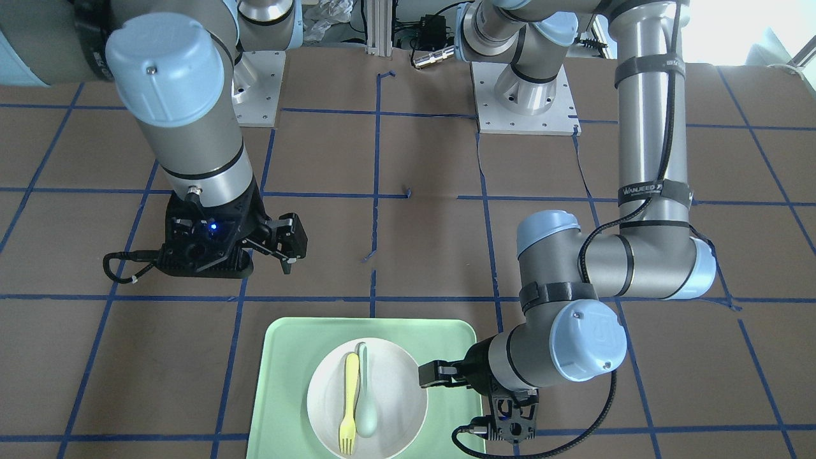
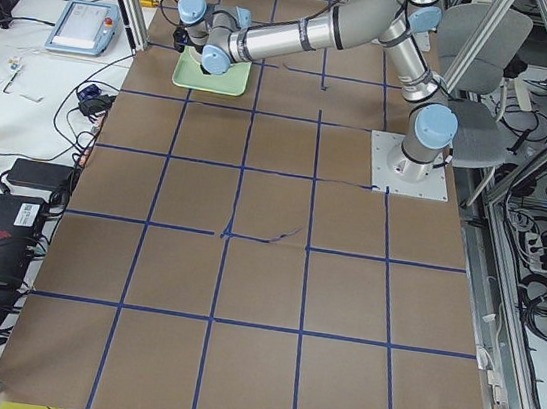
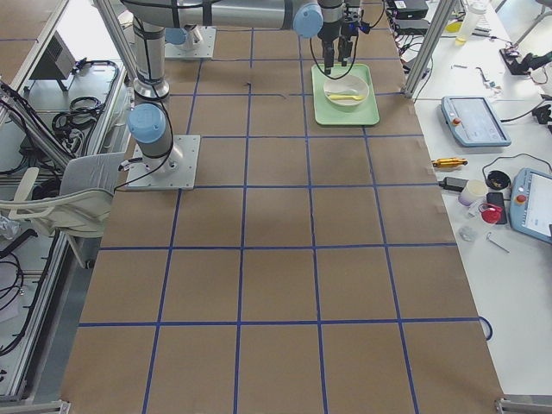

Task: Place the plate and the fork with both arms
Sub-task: 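Open the left gripper and lift it away from the plate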

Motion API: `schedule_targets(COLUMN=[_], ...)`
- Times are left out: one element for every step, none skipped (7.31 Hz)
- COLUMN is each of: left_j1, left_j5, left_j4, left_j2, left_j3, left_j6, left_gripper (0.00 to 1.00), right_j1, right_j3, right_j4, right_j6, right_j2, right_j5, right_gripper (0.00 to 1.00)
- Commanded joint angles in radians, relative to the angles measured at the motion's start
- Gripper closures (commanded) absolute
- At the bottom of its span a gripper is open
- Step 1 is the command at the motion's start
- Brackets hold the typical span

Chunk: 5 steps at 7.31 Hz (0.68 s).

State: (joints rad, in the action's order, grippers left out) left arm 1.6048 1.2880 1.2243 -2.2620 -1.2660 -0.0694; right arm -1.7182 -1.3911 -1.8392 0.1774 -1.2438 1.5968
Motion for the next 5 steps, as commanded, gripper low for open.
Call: schedule_targets(left_j1=[-0.037, -0.060, -0.077, -0.089, -0.094], left_j5=[0.238, 0.238, 0.240, 0.238, 0.240], left_j4=[0.188, 0.239, 0.253, 0.251, 0.242], left_j2=[0.131, 0.184, 0.220, 0.238, 0.254], left_j3=[-0.041, -0.056, -0.081, -0.117, -0.160], left_j6=[0.067, 0.072, 0.074, 0.092, 0.103], left_gripper=[0.00, 0.00, 0.00, 0.00, 0.00], right_j1=[0.000, -0.003, -0.012, -0.026, -0.032], right_j3=[0.105, 0.115, 0.116, 0.118, 0.118], right_j4=[-0.083, -0.110, -0.186, -0.211, -0.213], right_j6=[0.046, 0.053, 0.091, 0.102, 0.100], right_j2=[0.146, 0.193, 0.240, 0.275, 0.290], right_j5=[-0.005, -0.036, -0.085, -0.090, -0.090], right_gripper=[0.01, 0.12, 0.14, 0.29, 0.30])
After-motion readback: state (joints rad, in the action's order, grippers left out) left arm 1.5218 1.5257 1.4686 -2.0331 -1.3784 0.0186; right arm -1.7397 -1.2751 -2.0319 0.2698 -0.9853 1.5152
